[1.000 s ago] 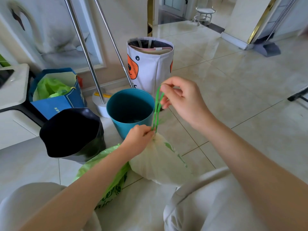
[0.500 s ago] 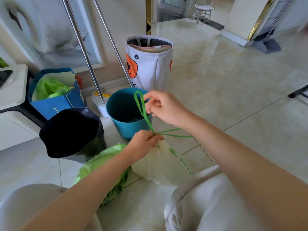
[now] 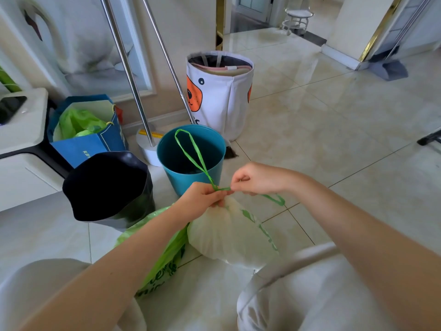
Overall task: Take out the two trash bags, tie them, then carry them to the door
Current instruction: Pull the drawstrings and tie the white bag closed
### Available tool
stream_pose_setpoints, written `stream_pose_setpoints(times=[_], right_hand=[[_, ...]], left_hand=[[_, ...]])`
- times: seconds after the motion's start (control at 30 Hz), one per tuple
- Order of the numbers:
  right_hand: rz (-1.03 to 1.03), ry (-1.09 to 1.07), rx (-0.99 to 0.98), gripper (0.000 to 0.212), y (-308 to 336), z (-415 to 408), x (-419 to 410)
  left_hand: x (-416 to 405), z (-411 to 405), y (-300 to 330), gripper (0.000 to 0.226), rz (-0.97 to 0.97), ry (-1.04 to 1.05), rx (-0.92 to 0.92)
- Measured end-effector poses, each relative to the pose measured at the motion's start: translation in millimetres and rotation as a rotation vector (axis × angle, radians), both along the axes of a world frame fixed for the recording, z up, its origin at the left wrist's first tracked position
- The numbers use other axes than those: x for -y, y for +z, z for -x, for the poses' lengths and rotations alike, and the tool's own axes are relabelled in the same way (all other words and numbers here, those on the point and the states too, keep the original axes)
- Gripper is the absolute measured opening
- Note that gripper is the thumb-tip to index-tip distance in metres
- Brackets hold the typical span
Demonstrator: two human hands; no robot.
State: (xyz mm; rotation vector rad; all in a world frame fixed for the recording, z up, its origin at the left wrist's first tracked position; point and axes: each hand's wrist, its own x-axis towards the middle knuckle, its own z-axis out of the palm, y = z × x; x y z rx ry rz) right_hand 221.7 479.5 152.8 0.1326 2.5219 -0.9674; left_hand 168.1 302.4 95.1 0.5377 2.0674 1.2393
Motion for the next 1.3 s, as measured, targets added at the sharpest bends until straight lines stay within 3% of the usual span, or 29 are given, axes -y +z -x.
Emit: stream_pose_setpoints(times=[0.17,0.33,0.5,0.6,0.73,1.0,1.13,1.3], right_hand=[[-0.020,-0.022,0.035,0.020,8.3,-1.7,-12.9],[0.003,0.049,0.322,0.020,5.2,-4.7,-16.1],[-0.001,0.023,0.089,0.022,-8.0,2.6,-7.3],[0.123,0.029,0.090,0.036,-21.8,6.9,6.5],[0.119,0.010,0.056,0.022,-32.5,12.6,9.5],[0.096,-0.030,0.044,0.016,-32.1,17.7,13.1],[0.080,-0.017,0.039,0.012,-29.4,18.6,17.0],[0.058,0.019,0.026,0.020,-30.9,18.4,25.2]], left_hand=[[4.7,0.5,0.3,0.020,-0.214,0.079,0.147],[3.7,-0.5,-7.4,0.016,-0.231,0.104,0.300],[6.4,0.4,-8.0,0.015,-0.222,0.048,0.244],[11.2,1.2,-4.9,0.013,-0.205,-0.010,0.170],[14.9,2.7,-2.7,0.017,-0.235,0.058,0.166],[11.5,0.0,-6.8,0.008,-0.149,0.231,-0.161],[12.5,-1.2,-13.9,0.014,-0.008,0.151,-0.565],[15.7,-3.4,-17.7,0.019,0.102,0.021,-0.857]])
